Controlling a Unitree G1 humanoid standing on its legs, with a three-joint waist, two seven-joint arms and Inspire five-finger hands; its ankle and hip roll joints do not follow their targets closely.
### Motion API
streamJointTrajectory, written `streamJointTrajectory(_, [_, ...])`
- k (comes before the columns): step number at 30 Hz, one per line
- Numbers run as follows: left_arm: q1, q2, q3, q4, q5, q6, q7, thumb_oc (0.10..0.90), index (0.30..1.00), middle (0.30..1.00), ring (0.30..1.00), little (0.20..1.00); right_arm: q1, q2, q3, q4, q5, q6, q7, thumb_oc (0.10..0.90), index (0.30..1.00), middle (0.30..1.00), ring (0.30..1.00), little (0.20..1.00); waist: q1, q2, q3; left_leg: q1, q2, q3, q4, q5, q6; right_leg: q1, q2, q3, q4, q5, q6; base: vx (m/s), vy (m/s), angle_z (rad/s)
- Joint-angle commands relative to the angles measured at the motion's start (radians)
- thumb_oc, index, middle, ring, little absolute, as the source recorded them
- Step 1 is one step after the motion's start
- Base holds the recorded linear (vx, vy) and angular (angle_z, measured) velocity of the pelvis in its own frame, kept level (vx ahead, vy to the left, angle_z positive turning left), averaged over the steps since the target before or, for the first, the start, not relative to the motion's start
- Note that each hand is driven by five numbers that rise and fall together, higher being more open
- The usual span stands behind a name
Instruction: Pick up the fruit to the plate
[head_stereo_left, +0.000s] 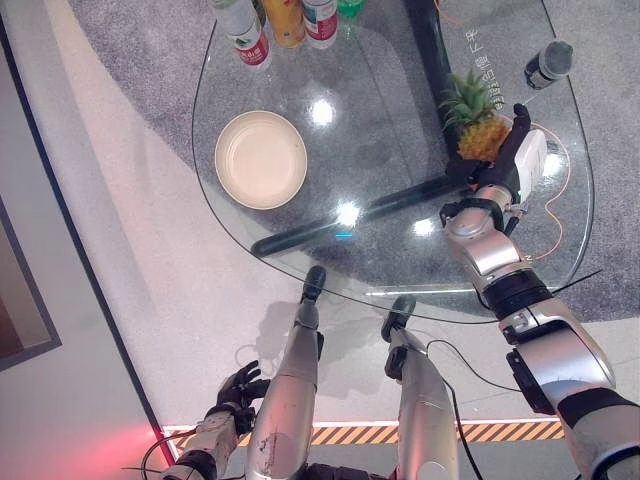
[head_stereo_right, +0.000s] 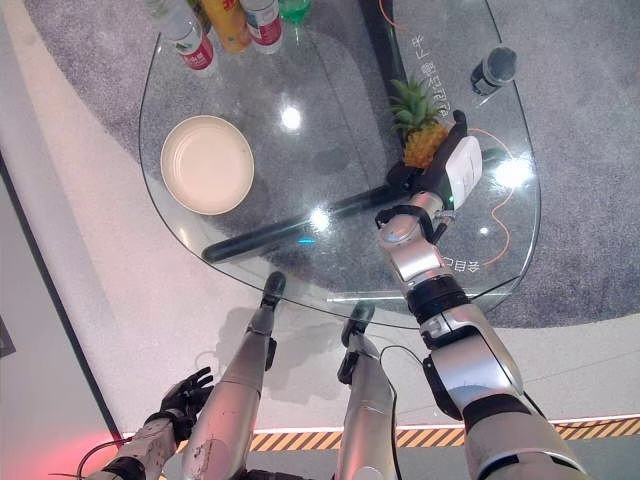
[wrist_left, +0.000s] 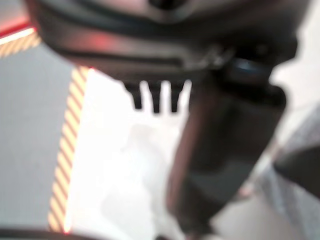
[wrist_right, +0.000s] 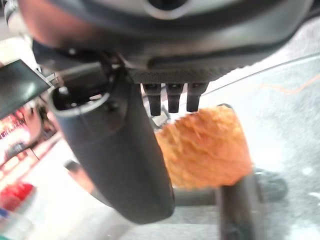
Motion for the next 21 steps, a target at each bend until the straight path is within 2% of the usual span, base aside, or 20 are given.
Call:
streamJointTrajectory(1, [0.079,-0.005,-0.031,0.020,-0.026,0.007,-0.020,0.800,0.900,0.900,0.900,0.900,-0.061,-0.124,0.029,0.014,0.003,0.021,0.000,0.800,0.900,0.900,0.900,0.900,0.019,0.027,-0.012,-0.037,-0.109,-0.012,0.047,-0.035,0.102,0.004,0.076,-0.037,-0.054,0.079,-0.058,0.01,0.016,0.03])
streamJointTrajectory(2, [0.080,-0.004,-0.035,0.016,-0.027,0.004,-0.022,0.800,0.900,0.900,0.900,0.900,-0.065,-0.126,0.035,0.041,0.009,0.051,0.002,0.800,0.900,0.900,0.900,0.900,0.021,0.030,-0.012,-0.037,-0.110,-0.012,0.043,-0.034,0.102,0.004,0.077,-0.038,-0.056,0.079,-0.059,0.00,0.000,0.00])
streamJointTrajectory(7, [0.078,-0.002,-0.039,0.022,-0.028,-0.002,-0.035,0.800,0.900,0.900,0.900,0.900,-0.074,-0.129,0.043,0.135,0.046,0.081,0.024,0.800,0.900,0.900,0.900,0.900,0.027,0.034,-0.012,-0.035,-0.109,-0.013,0.035,-0.032,0.104,0.004,0.075,-0.042,-0.059,0.080,-0.060,0.00,0.009,0.06])
streamJointTrajectory(15, [0.074,0.000,-0.045,0.017,-0.037,-0.007,-0.038,0.800,0.900,0.900,0.900,0.900,-0.075,-0.122,0.037,0.194,0.094,0.101,0.036,0.800,0.900,0.900,0.900,0.900,0.030,0.035,-0.012,-0.026,-0.108,-0.014,0.020,-0.029,0.106,0.010,0.076,-0.042,-0.069,0.084,-0.058,0.00,0.000,0.01])
streamJointTrajectory(20, [0.078,0.000,-0.042,0.019,-0.043,-0.012,-0.045,0.800,0.900,0.900,0.900,0.900,-0.061,-0.109,0.013,0.215,0.174,0.078,0.019,0.800,0.900,0.900,0.900,0.900,0.030,0.035,-0.012,-0.023,-0.108,-0.017,0.016,-0.029,0.106,0.012,0.078,-0.041,-0.072,0.083,-0.059,0.00,0.000,0.00])
streamJointTrajectory(21, [0.079,-0.002,-0.041,0.017,-0.044,-0.013,-0.045,0.800,0.900,0.900,0.900,0.900,-0.056,-0.103,0.003,0.214,0.190,0.066,0.018,0.396,0.554,0.554,0.554,0.496,0.030,0.036,-0.012,-0.023,-0.107,-0.017,0.014,-0.029,0.106,0.012,0.078,-0.041,-0.073,0.083,-0.060,0.00,0.000,0.00])
